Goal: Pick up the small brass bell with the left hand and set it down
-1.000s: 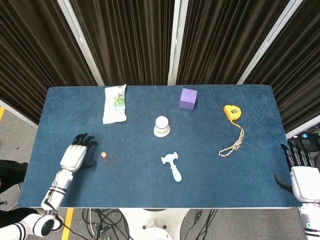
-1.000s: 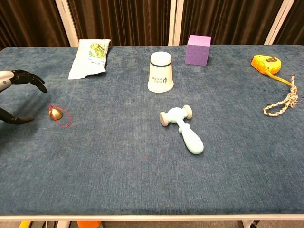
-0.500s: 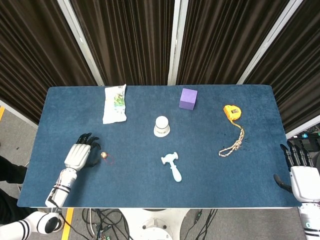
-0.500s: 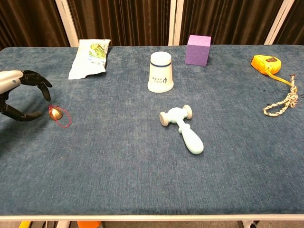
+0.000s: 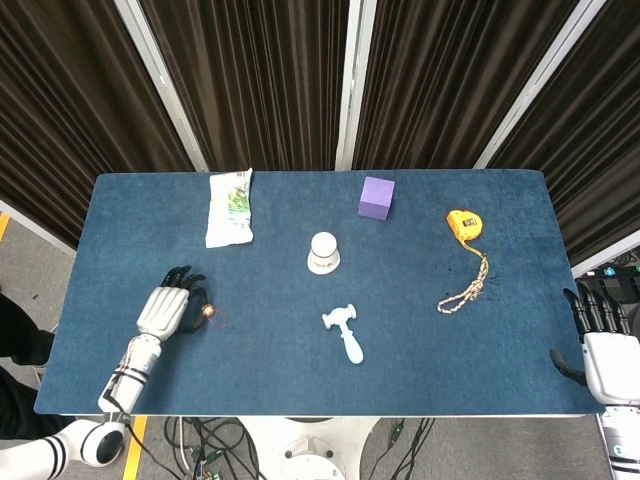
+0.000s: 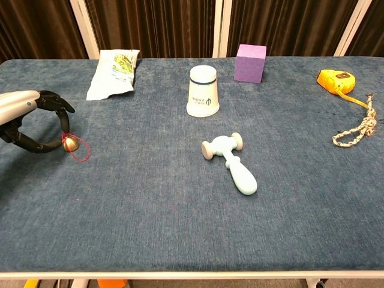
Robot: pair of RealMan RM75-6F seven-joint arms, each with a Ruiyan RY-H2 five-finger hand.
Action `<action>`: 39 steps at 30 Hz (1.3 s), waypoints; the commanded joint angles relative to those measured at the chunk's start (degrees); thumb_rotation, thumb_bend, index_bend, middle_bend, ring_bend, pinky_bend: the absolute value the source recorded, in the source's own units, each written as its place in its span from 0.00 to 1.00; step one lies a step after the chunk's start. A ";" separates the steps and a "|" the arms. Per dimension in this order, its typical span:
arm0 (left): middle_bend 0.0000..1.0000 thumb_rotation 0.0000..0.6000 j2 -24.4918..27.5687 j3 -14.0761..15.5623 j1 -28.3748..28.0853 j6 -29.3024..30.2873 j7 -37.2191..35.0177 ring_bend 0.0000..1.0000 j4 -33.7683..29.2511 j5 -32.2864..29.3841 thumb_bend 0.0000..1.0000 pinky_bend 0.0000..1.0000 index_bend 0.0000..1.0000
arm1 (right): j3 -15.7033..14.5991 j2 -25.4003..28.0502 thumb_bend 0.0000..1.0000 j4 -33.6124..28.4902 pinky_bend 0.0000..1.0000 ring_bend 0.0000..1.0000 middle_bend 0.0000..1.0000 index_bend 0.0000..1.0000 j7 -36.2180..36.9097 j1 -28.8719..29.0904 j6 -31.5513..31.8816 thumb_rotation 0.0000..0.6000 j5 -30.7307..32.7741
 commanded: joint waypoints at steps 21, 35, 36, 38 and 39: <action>0.21 1.00 -1.22 -0.04 -0.68 0.25 2.52 0.00 0.78 -1.97 0.34 0.00 0.52 | -0.11 -0.31 0.15 0.86 0.00 0.00 0.00 0.00 0.84 0.07 -0.59 1.00 0.30; 0.21 1.00 -1.18 -0.25 -1.27 -0.23 1.95 0.00 0.68 -2.33 0.36 0.00 0.53 | -0.09 -0.37 0.15 1.09 0.00 0.00 0.00 0.00 0.98 0.09 -0.91 1.00 0.62; 0.21 1.00 -1.16 -0.28 -1.35 -0.28 1.96 0.00 0.67 -2.37 0.36 0.00 0.53 | -0.09 -0.37 0.15 1.08 0.00 0.00 0.00 0.00 1.00 0.08 -0.91 1.00 0.63; 0.21 1.00 -1.15 -0.37 -1.49 -0.37 1.95 0.00 0.66 -2.46 0.36 0.00 0.53 | -0.08 -0.36 0.15 1.12 0.00 0.00 0.00 0.00 0.99 0.09 -0.94 1.00 0.67; 0.21 1.00 -1.15 -0.42 -1.55 -0.42 1.95 0.00 0.67 -2.51 0.36 0.00 0.53 | -0.08 -0.36 0.15 1.12 0.00 0.00 0.00 0.00 1.00 0.09 -0.96 1.00 0.69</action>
